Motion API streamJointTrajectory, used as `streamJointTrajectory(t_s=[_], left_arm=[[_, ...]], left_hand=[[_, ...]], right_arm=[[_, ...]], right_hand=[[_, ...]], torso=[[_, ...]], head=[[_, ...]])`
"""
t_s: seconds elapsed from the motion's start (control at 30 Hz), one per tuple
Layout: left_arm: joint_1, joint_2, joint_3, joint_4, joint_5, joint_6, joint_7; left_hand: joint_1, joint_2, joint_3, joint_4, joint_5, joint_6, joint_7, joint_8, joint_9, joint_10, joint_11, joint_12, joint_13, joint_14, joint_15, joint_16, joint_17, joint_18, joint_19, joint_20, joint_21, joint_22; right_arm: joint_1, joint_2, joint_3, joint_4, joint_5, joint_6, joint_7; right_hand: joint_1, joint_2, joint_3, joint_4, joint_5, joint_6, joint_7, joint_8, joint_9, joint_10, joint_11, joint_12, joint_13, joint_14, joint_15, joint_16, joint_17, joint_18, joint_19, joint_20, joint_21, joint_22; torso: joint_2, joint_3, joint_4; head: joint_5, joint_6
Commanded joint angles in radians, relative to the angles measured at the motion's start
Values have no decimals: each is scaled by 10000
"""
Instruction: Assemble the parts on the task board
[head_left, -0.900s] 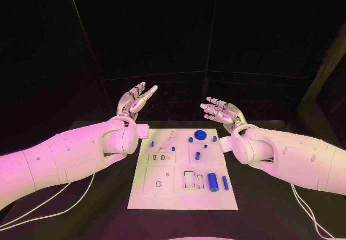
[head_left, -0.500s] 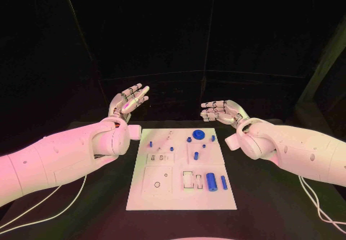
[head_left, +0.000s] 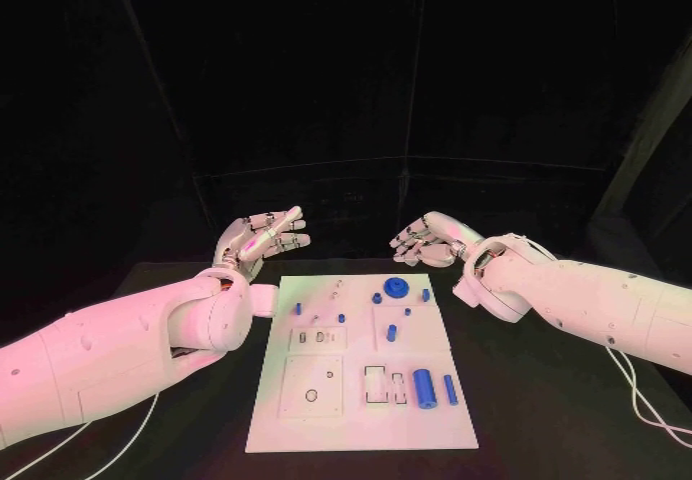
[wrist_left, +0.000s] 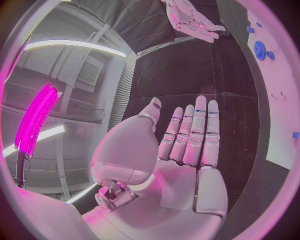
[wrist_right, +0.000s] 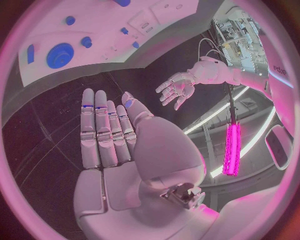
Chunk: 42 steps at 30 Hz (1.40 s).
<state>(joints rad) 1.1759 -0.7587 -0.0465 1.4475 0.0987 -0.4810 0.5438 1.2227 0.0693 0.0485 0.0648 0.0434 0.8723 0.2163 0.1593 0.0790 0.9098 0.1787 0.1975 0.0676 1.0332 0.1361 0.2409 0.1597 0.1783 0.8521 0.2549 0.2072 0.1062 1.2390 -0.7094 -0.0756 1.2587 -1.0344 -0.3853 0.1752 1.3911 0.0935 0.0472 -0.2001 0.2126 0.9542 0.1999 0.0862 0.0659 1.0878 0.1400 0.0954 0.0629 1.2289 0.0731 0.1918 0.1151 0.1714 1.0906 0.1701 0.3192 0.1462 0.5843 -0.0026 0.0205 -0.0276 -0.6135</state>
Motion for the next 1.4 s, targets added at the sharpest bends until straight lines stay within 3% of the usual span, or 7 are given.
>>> streamJointTrajectory(t_s=[0.03, 0.17, 0.53, 0.77, 0.93, 1.13, 1.4], left_arm=[[11, -79, 6, 271, -62, 479, -47], [7, -165, 5, 564, -67, 575, -62], [-10, -234, 6, 982, -67, 856, -102], [-17, -324, 7, 1196, -43, 849, -95], [-18, -391, 8, 1389, 13, 848, -71], [-18, -446, 8, 1553, 31, 862, -75], [-14, -528, 10, 1724, 58, 819, -61]], left_hand=[[110, 13, -17, -96, 48, 91, -2, -30, -34, 79, -2, -105, -21, 83, 8, -50, 27, 71, 133, -3, 2, -38], [170, 38, -44, -150, 46, 147, 0, -110, -83, 142, 6, -215, -34, -34, 36, -256, 25, 58, 256, -3, -83, -104], [194, 81, -78, -182, 46, 189, 1, -199, -117, 189, 21, -331, -37, -145, 66, -462, 17, 55, 399, 10, -160, -166], [209, 102, -82, -198, 45, 219, 10, -217, -119, 223, 15, -354, -33, -109, 59, -484, 31, 58, 453, 6, -176, -181], [229, 116, -81, -217, 46, 243, 8, -229, -120, 252, 10, -368, -31, -81, 53, -498, 42, 59, 489, 2, -191, -194], [242, 118, -81, -230, 45, 250, 5, -237, -122, 260, 9, -378, -31, -72, 52, -507, 46, 59, 504, 0, -200, -200], [66, 117, -233, -131, 43, 282, 29, -301, -129, 293, 21, -455, -33, -41, 58, -586, 72, 51, 569, -2, -281, -254]], right_arm=[[81, 68, 10, 4, -2466, 410, -1093], [127, 206, 12, -41, -3456, 832, -1573], [151, 603, 15, -229, -4499, 1445, -1945], [152, 735, 18, -395, -4777, 1771, -2023], [153, 743, 20, -394, -4900, 1871, -2074], [153, 759, 22, -436, -4978, 2015, -2124], [153, 858, 22, -557, -5007, 2182, -2108]], right_hand=[[-95, -287, 117, -202, 35, 582, -148, -73, 7, 825, -284, -201, 29, 1420, -447, 618, 605, 84, 999, -523, 1318, 697], [-209, -387, 172, -207, 5, 676, -231, -139, 3, 1000, -373, -291, 33, 1915, -586, 1051, 1011, 84, 1152, -642, 1919, 1059], [-374, -566, 513, -214, -9, 557, -270, -215, -5, 501, -365, -306, 20, 2282, -671, 2491, 2375, 86, 1050, -713, 3404, 2005], [-524, -704, 885, -171, 75, 483, -248, -210, -2, 365, -350, -292, 25, 1959, -649, 3745, 3470, 103, 699, -679, 4471, 2708], [-564, -781, 1026, -142, 114, 451, -243, -211, -2, 251, -337, -296, 17, 1888, -638, 4085, 3747, 111, 565, -648, 4780, 2906], [-624, -856, 1145, -81, 95, 419, -246, -213, -3, 217, -320, -291, 18, 1905, -630, 4466, 4015, 118, 502, -630, 5108, 3105], [-643, -984, 1166, -52, 69, 296, -219, -230, -11, 21, -290, -316, 11, 1770, -594, 4633, 4152, 115, 369, -595, 5270, 3211]], torso=[[188, -31, 106], [297, -49, 171], [622, -85, 339], [798, -87, 431], [945, -78, 497], [1067, -73, 515], [1235, -49, 469]], head=[[-57, 133], [-57, 79], [-93, -127], [-165, -161], [-223, -85], [-272, -23], [-294, -47]])
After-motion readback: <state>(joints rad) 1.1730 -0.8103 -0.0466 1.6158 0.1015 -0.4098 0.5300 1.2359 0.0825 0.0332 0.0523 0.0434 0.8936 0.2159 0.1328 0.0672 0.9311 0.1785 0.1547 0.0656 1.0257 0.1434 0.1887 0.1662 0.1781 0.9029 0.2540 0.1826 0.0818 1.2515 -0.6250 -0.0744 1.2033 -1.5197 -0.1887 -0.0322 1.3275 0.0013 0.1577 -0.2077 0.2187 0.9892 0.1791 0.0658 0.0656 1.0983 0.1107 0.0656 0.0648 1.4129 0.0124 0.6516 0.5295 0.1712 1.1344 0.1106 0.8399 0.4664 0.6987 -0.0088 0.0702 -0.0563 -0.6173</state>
